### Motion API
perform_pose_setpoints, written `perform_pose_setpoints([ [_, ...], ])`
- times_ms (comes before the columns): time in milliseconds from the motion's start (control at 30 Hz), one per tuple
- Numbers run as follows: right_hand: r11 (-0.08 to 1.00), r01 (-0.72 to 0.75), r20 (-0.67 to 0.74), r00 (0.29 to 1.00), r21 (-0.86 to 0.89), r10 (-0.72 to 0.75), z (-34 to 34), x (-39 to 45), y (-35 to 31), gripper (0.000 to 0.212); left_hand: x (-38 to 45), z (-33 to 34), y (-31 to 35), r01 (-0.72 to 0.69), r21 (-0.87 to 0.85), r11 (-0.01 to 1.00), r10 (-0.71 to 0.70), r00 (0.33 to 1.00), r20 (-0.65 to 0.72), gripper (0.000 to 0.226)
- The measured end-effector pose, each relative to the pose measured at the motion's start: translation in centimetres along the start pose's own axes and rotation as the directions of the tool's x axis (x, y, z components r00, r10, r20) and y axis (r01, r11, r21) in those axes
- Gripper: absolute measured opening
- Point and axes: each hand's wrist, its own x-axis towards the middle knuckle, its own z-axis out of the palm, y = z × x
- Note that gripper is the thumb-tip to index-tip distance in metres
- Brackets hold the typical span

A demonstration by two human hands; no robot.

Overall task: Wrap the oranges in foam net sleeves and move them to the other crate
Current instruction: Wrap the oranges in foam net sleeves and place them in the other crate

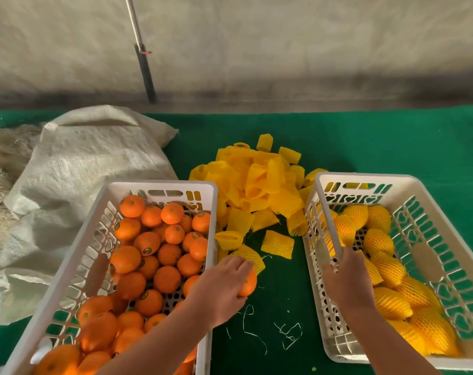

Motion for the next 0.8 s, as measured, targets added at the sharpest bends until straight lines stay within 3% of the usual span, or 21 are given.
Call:
perform_pose_setpoints([
  [167, 0.977, 0.12, -0.079, 0.988, -0.174, -0.136, -0.5, -2.0, -1.0, 0.056, 0.3, 0.0, 0.0, -0.013, 0.026, 1.0, 0.011, 0.996, 0.086, 0.067],
  [267, 0.876, 0.337, -0.098, 0.915, -0.344, -0.391, 0.1, -2.8, -1.8, 0.057, 0.4, 0.1, 0.0, -0.015, 0.03, 0.999, 0.012, 0.992, 0.124, 0.065],
  [333, 0.8, 0.51, -0.016, 0.84, -0.316, -0.542, 1.1, -3.1, -3.2, 0.045, 0.5, 0.3, -0.1, -0.019, 0.032, 0.999, 0.014, 0.989, 0.144, 0.065],
  [433, 0.717, 0.687, 0.178, 0.725, -0.119, -0.666, 3.5, -3.1, -6.4, 0.035, 0.6, 0.5, -0.2, -0.032, 0.035, 0.999, 0.025, 0.986, 0.164, 0.063],
  [600, 0.646, 0.763, 0.512, 0.555, 0.0, -0.656, 6.9, -0.6, -11.2, 0.046, 0.8, 0.5, -0.4, -0.041, 0.065, 0.997, 0.027, 0.978, 0.209, 0.055],
  [800, 0.528, 0.827, 0.751, 0.471, -0.193, -0.463, 10.5, 3.0, -13.2, 0.066, 1.1, 1.1, -0.6, -0.027, 0.014, 1.0, 0.024, 0.984, 0.177, 0.064],
])
